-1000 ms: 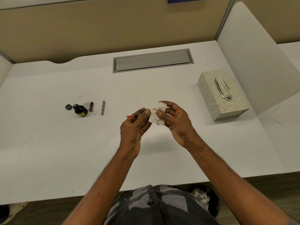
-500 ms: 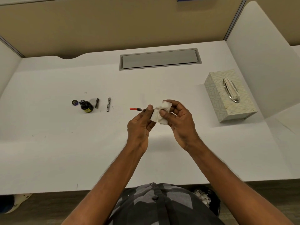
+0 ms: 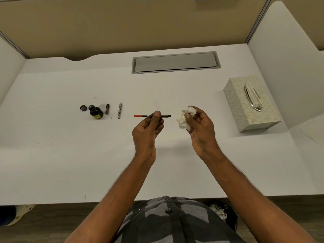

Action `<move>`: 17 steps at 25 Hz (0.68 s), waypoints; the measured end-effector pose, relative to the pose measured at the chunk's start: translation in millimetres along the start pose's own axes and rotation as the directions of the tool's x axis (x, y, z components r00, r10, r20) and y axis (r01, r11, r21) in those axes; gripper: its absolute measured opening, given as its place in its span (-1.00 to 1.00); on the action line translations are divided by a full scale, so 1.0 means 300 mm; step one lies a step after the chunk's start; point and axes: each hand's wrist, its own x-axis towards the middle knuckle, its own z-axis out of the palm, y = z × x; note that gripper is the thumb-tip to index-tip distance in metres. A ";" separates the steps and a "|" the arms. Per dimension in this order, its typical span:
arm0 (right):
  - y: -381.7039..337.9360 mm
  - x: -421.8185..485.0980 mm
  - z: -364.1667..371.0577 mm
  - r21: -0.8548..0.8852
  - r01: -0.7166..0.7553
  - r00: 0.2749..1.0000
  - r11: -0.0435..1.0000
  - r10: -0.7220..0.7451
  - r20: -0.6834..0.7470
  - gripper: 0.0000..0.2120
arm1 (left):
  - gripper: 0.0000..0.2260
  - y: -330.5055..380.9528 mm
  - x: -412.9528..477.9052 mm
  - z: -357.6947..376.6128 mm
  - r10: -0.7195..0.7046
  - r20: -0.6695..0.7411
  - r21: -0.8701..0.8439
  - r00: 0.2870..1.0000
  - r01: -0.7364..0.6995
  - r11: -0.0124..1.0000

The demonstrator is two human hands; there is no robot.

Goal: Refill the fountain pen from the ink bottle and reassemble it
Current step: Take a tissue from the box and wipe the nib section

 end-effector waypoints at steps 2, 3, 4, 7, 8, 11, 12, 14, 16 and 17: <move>-0.004 0.009 -0.013 -0.014 -0.016 0.999 1.000 0.015 -0.040 -0.80 | -0.91 0.011 0.000 -0.007 -0.014 -0.002 -0.033 1.000 0.014 0.999; -0.004 0.008 -0.011 -0.037 -0.026 0.999 0.999 0.024 -0.036 -0.79 | -0.91 0.013 -0.005 -0.007 -0.024 0.009 -0.034 1.000 0.024 0.999; 0.000 0.006 -0.005 -0.052 -0.036 0.999 0.998 0.035 -0.018 -0.79 | -0.91 0.010 -0.011 -0.005 -0.033 0.021 -0.025 0.999 0.033 0.999; 0.002 -0.017 0.035 -0.012 -0.073 0.993 0.997 0.074 0.089 -0.79 | -0.88 -0.001 -0.021 0.000 -0.036 0.027 0.011 0.999 0.035 0.999; -0.002 -0.025 0.046 0.020 -0.091 0.988 0.996 0.088 0.124 -0.79 | -0.88 -0.001 -0.018 -0.002 -0.031 0.021 0.013 0.999 0.031 0.999; -0.019 -0.050 0.063 0.129 -0.185 0.966 0.974 0.156 0.205 -0.80 | -0.87 0.007 -0.003 -0.013 -0.033 0.010 -0.014 0.999 0.033 0.999; -0.021 -0.056 0.065 0.142 -0.203 0.961 0.969 0.170 0.216 -0.80 | -0.86 0.009 -0.002 -0.013 -0.041 0.018 -0.016 0.999 0.042 0.999; -0.017 -0.059 0.068 0.079 -0.169 0.969 0.982 0.152 0.194 -0.86 | -0.84 0.012 -0.009 -0.008 -0.073 0.034 -0.002 0.997 0.073 0.997; -0.012 -0.054 0.069 0.006 -0.088 0.984 0.996 0.087 0.154 -0.85 | -0.79 0.014 -0.017 0.000 -0.113 0.028 0.013 0.993 0.113 0.994; -0.013 -0.052 0.069 -0.046 -0.039 0.988 0.998 0.045 0.147 -0.77 | -0.77 0.015 -0.020 0.002 -0.126 0.018 0.017 0.992 0.126 0.992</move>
